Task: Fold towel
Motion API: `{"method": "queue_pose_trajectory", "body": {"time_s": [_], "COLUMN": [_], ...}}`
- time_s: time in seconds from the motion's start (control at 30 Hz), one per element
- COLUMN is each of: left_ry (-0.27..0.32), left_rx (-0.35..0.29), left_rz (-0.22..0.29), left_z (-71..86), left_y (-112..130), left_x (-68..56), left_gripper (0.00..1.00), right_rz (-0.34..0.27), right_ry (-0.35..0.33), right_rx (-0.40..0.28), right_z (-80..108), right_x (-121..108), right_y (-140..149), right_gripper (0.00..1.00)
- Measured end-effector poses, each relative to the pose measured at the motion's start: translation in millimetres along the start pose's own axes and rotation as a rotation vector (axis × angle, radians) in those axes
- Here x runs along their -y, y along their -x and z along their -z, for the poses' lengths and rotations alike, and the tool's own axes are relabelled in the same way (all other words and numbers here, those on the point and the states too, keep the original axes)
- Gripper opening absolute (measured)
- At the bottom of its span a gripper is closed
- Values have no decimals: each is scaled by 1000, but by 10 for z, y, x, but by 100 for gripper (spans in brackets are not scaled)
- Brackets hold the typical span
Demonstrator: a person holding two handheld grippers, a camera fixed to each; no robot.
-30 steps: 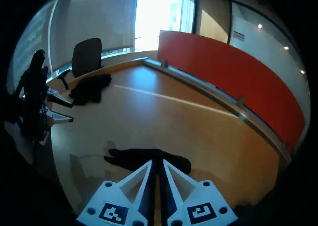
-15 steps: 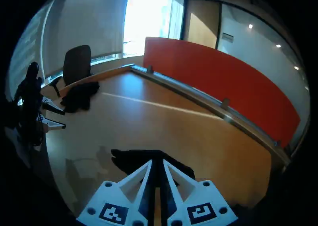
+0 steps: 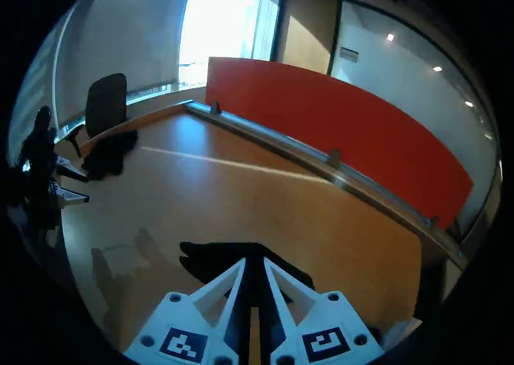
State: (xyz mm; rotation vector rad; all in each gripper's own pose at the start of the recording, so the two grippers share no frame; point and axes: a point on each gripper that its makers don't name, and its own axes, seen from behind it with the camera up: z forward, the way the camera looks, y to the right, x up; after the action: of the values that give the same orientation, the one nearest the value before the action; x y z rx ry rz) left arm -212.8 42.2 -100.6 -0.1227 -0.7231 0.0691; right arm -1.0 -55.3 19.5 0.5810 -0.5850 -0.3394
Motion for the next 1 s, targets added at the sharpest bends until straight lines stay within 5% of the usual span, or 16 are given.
{"method": "queue_pose_trajectory", "body": {"time_s": [1.0], "left_ry": [0], "left_rx": [15], "left_rz": [-16], "left_z": [-50], "left_y": [-41], "left_x": [-124], "left_gripper": [98], "right_rz": [-80], "right_ry": [148], "right_rx": [70], "right_z": [334], "right_x": [-1269], "right_y": [437], "right_gripper": [5]}}
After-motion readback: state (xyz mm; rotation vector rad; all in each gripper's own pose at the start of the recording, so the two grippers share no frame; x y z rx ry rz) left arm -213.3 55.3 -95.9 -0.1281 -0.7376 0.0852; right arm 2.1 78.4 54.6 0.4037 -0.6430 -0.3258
